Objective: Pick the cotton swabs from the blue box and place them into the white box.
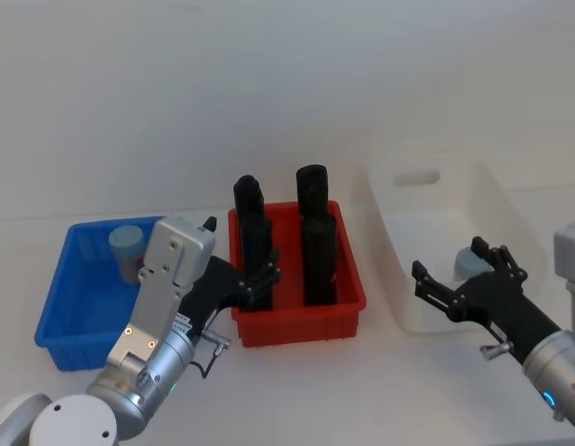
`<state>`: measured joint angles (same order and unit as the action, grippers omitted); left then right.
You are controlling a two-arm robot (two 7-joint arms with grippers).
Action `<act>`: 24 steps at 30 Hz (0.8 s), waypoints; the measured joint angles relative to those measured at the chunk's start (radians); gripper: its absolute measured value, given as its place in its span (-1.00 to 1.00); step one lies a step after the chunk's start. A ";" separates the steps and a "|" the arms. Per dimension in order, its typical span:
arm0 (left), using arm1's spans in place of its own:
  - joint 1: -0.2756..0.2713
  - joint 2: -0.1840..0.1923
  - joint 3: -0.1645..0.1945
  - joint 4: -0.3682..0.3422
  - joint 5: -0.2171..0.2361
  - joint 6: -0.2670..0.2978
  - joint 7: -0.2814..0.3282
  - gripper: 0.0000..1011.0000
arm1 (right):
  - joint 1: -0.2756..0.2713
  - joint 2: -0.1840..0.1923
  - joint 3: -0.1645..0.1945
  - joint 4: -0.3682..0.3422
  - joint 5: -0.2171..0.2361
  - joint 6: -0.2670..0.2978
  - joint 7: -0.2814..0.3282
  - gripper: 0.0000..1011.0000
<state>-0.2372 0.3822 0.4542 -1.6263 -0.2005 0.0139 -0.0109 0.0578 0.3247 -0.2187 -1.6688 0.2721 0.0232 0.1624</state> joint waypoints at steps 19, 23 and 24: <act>0.000 0.000 0.000 0.000 0.000 0.000 0.000 0.99 | 0.225 -0.083 -0.026 0.287 -0.070 -0.070 0.214 0.98; 0.000 0.000 0.000 0.000 0.000 0.000 0.000 0.99 | 0.274 -0.104 -0.034 0.352 -0.083 -0.091 0.253 0.98; 0.000 0.000 0.000 0.000 0.000 0.000 0.000 0.99 | 0.283 -0.107 -0.035 0.366 -0.085 -0.094 0.260 0.98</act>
<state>-0.2372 0.3821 0.4542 -1.6262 -0.2004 0.0139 -0.0110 0.3407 0.2173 -0.2542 -1.3032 0.1869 -0.0711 0.4222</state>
